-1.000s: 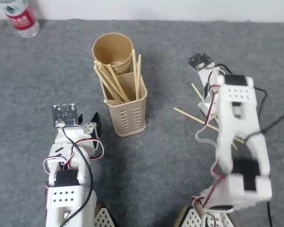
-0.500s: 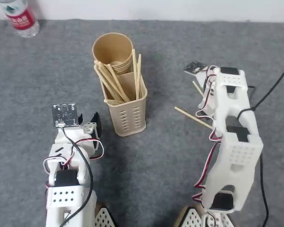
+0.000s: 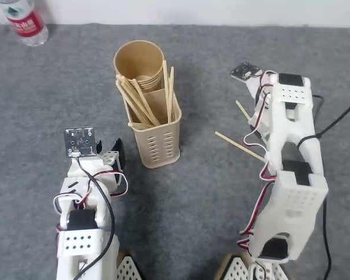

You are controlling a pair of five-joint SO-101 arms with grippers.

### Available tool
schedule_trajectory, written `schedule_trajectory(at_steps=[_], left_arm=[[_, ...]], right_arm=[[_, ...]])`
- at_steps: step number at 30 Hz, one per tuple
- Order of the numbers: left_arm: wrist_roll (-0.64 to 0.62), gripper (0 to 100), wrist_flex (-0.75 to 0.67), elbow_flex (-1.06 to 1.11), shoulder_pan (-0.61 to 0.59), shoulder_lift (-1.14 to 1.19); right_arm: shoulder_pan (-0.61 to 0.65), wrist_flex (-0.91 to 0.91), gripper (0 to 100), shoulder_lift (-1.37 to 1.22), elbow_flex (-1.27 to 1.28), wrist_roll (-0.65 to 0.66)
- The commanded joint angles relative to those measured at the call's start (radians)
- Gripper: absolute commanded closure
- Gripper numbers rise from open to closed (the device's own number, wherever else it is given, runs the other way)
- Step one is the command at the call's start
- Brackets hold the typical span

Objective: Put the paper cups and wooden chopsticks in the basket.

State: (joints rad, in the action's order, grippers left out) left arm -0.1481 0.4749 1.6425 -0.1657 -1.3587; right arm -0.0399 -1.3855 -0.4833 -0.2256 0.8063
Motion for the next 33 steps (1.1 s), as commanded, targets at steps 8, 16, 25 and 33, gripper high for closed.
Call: schedule_trajectory(at_steps=[8,16,25,33], left_arm=[[0.009,83,0.000,-0.010,0.002,-0.011],[0.009,83,0.000,-0.010,0.002,-0.011],[0.009,83,0.000,-0.010,0.005,-0.011],[0.009,83,0.000,-0.010,0.002,-0.011]], right_arm=[[-0.008,0.073,85.2,-0.153,-0.069,0.015],[-0.007,-0.015,99.1,-0.179,-0.140,0.015],[0.035,-0.298,99.2,0.229,-0.318,-0.054],[0.255,-0.331,99.2,0.702,-0.230,-0.241]])
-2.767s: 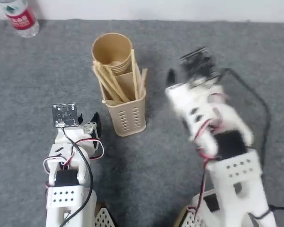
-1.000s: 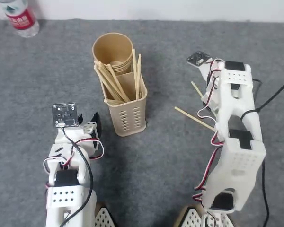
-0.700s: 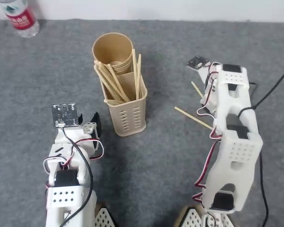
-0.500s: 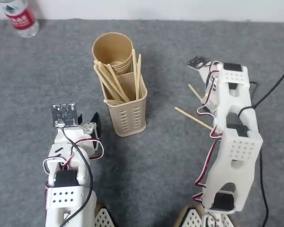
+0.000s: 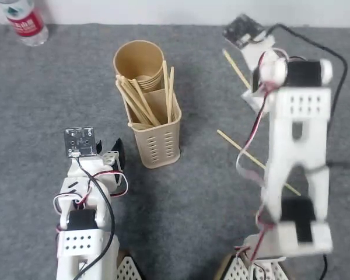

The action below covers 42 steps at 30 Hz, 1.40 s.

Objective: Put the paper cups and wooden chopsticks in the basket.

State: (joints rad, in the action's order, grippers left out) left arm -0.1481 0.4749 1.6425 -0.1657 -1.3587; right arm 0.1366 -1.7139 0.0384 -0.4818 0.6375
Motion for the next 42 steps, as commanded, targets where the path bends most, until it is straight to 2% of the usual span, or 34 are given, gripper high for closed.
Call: schedule_trajectory(at_steps=[1,6,10,13,16,19,23,25,34,39,40,42], left_arm=[[0.009,83,0.000,-0.010,0.002,-0.011],[0.009,83,0.002,-0.010,0.000,-0.011],[0.009,83,0.002,-0.010,0.000,-0.011],[0.009,83,0.002,-0.010,0.003,-0.011],[0.009,83,0.002,-0.010,0.003,-0.011],[0.009,83,0.002,-0.010,0.002,-0.011],[0.009,83,0.002,-0.010,0.005,-0.011],[0.009,83,0.000,-0.010,0.006,-0.011],[0.009,83,-0.005,-0.010,0.006,-0.011],[0.005,83,-0.005,-0.012,0.003,-0.011],[0.005,83,-0.005,-0.013,0.002,-0.011],[0.003,83,-0.005,-0.013,0.002,-0.011]], right_arm=[[0.113,-0.001,99.2,0.217,0.071,-0.091],[0.222,0.156,99.2,0.446,0.431,-0.189],[0.259,0.499,99.2,0.731,0.736,-0.215],[0.343,0.822,99.2,0.917,0.918,-0.215],[0.452,1.033,99.2,0.955,1.003,-0.213],[0.498,1.164,99.2,0.891,0.990,-0.242],[0.510,1.251,99.2,0.785,0.865,-0.390],[0.507,1.282,99.2,0.730,0.822,-0.422],[0.513,1.466,99.2,0.561,0.895,-0.430],[0.513,1.483,99.1,0.541,0.901,-0.430],[0.515,1.480,97.8,0.541,0.902,-0.430],[0.533,1.428,87.6,0.541,0.901,-0.430]])
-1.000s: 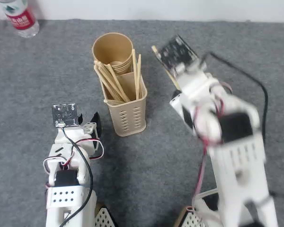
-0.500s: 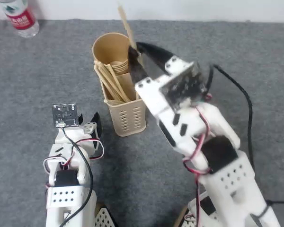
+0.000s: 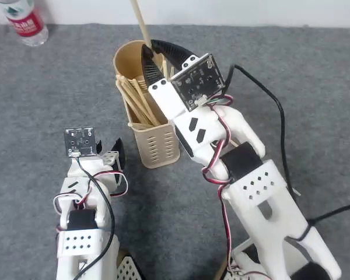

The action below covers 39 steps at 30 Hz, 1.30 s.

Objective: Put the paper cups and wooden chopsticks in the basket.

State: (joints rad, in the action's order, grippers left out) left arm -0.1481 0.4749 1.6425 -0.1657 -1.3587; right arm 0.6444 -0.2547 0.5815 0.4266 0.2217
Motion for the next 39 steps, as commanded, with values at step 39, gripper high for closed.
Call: schedule_trajectory(at_steps=[39], left_arm=[[0.009,83,0.000,-0.010,0.002,-0.011]], right_arm=[[-0.538,-0.814,76.8,-0.826,-0.173,0.354]])
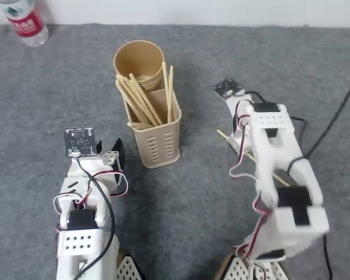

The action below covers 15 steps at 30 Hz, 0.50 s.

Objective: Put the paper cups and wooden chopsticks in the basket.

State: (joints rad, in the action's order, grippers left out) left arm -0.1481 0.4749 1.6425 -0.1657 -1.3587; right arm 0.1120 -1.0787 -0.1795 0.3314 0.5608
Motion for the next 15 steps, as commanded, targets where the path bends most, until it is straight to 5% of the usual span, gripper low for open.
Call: schedule_trajectory(at_steps=[1,4,8,15], left_arm=[[0.009,83,0.000,-0.010,0.002,-0.011],[0.009,83,0.000,-0.010,0.002,-0.011],[0.009,83,0.000,-0.010,0.002,-0.011],[0.009,83,0.000,-0.010,0.002,-0.011]], right_arm=[[-0.004,0.010,76.8,-0.104,-0.094,0.015],[-0.002,-0.036,78.2,-0.176,-0.164,0.044],[0.016,-0.131,99.4,-0.257,-0.261,0.127],[0.042,-0.283,98.9,-0.367,-0.396,0.209]])
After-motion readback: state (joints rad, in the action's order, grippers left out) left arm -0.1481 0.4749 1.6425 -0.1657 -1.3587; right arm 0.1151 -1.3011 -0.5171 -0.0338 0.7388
